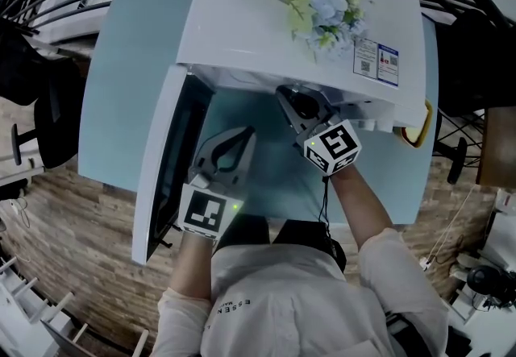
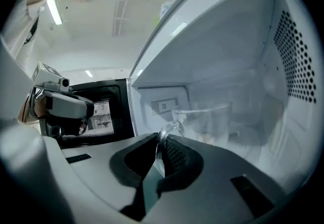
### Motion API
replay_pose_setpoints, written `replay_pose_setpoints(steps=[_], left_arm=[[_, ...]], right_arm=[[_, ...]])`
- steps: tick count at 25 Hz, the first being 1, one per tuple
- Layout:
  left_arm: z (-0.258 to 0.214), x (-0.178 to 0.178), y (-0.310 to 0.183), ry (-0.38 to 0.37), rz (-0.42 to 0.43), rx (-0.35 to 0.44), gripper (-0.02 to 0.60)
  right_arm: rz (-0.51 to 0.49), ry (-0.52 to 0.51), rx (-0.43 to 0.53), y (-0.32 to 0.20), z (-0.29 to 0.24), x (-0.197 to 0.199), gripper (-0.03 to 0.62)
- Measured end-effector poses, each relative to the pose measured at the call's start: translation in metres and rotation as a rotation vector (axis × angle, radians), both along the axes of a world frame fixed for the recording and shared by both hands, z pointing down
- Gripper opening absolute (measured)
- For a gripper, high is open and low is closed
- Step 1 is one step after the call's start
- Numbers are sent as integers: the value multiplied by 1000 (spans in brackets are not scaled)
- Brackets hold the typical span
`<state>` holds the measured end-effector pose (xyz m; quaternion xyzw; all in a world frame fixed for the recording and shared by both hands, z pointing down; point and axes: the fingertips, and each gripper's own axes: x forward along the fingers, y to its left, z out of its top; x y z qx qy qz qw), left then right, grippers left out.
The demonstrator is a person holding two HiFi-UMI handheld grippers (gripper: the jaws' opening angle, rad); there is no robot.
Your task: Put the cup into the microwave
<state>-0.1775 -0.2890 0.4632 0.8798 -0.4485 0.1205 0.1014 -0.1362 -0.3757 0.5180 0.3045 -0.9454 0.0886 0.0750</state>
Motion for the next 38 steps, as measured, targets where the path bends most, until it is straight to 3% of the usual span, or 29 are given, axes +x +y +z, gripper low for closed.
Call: replay_pose_setpoints(steps=[8,11,13,22,29,33,38], left_arm=[[5,6,7,-11,45,4,2],[7,7,10,-11,54,2,2],[8,7,13,-16,64,5,2],[4,12,20,14,54,-23,2],[0,20,30,4,86,-1,2],[1,18,37,-1,91,6,2],[-7,17,41,21,73,1,2]], right_arm=[[1,-26,-49,2,0,7,26],[-5,-32,-53,7,-1,9,120],[21,-28,-44,7,-2,14,130],[173,5,-23,10,-3,41,132],[187,86,0,6,0,41,135],[256,83,-15,5,0,55,135],[271,81,-4,17,-13,59,135]])
